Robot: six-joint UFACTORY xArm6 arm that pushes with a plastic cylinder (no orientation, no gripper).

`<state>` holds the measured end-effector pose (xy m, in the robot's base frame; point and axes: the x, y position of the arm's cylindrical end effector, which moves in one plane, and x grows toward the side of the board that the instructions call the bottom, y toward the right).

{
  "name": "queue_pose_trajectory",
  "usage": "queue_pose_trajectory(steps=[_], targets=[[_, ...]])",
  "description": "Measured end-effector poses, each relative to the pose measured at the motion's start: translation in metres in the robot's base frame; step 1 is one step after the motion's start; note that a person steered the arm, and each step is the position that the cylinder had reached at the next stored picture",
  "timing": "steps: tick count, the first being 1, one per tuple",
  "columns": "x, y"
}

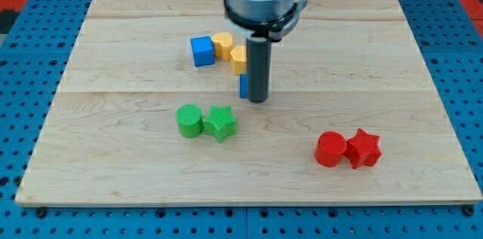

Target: Place your arm to the left of the blue triangle

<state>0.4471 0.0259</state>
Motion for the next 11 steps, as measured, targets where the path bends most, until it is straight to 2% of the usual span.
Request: queue_pose_trajectory(steps=[2,3,4,6,8,9,10,11], targets=[[-0.017,-0.08],[-0.019,-0.08],[-0.02,-0.112],[-0.043,-0.113],[-0.043,-0.107],[-0.039,-0.083],[0.009,-0.063],[0.025,-0.015]])
